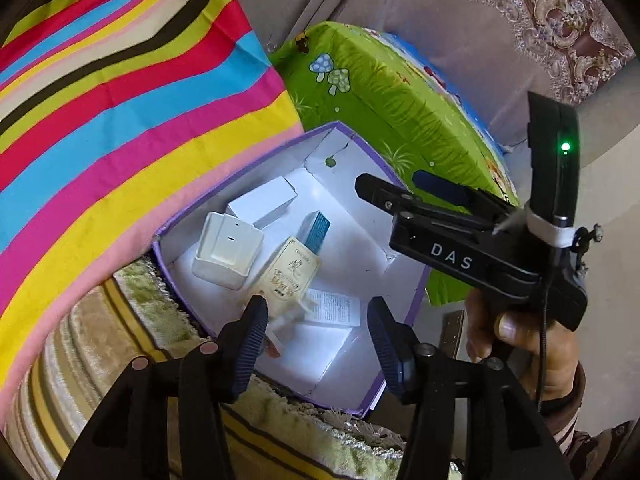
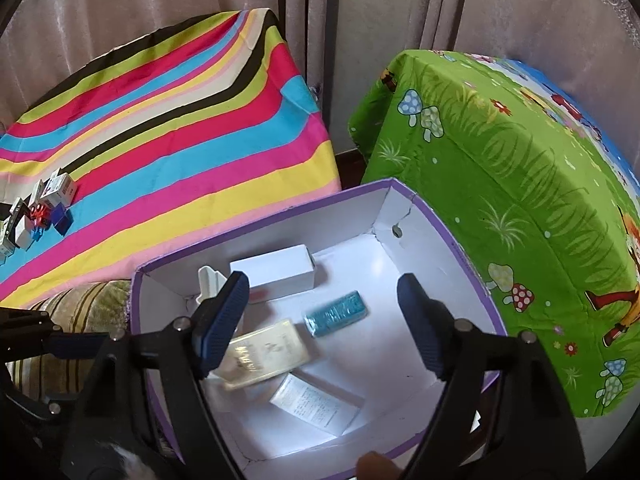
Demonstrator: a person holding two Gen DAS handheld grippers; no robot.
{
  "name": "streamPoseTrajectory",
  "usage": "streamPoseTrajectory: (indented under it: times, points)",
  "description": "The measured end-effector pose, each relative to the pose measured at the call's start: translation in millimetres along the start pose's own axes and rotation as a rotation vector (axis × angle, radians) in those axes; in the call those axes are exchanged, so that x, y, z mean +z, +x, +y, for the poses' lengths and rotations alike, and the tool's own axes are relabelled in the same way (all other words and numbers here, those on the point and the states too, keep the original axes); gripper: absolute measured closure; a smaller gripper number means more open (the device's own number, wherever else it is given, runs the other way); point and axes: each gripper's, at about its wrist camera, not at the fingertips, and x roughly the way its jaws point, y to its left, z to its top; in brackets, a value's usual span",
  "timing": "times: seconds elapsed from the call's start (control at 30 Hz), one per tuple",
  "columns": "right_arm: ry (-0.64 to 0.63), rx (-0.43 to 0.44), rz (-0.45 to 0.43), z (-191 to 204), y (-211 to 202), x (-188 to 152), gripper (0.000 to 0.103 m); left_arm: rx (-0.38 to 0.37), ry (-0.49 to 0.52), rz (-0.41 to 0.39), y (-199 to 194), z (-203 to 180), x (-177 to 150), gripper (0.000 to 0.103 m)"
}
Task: Organize rigid objects
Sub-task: 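Carry both held items into the cardboard box and open both grippers, then move both grippers back over the table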
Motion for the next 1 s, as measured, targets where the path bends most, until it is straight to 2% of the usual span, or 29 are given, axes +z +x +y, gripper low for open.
streamPoseTrajectory:
  times: [0.2, 0.47, 0.63, 0.87, 1.0]
  points:
    - [-0.015, 0.020, -0.008, 11, -5, 2, 0.024, 0.064, 0.016, -0.063, -23, 12, 6, 0.050]
    - [-0.056, 0.075, -0.016, 37, -9, 6, 0.024, 0.180, -0.041, -0.156, -75, 68, -1, 0.050]
    - [-0.099, 0.087, -0.029, 62, -12, 13, 0.024, 0.277, -0.126, -0.215, -110, 122, -16, 0.050]
    - [-0.181, 0.137, -0.060, 111, -22, 31, 0.024, 0.439, -0.310, -0.370, -166, 196, -38, 0.050]
    - [-0.215, 0.163, -0.080, 144, -24, 44, 0.024, 0.556, -0.371, -0.436, -194, 229, -52, 0.050]
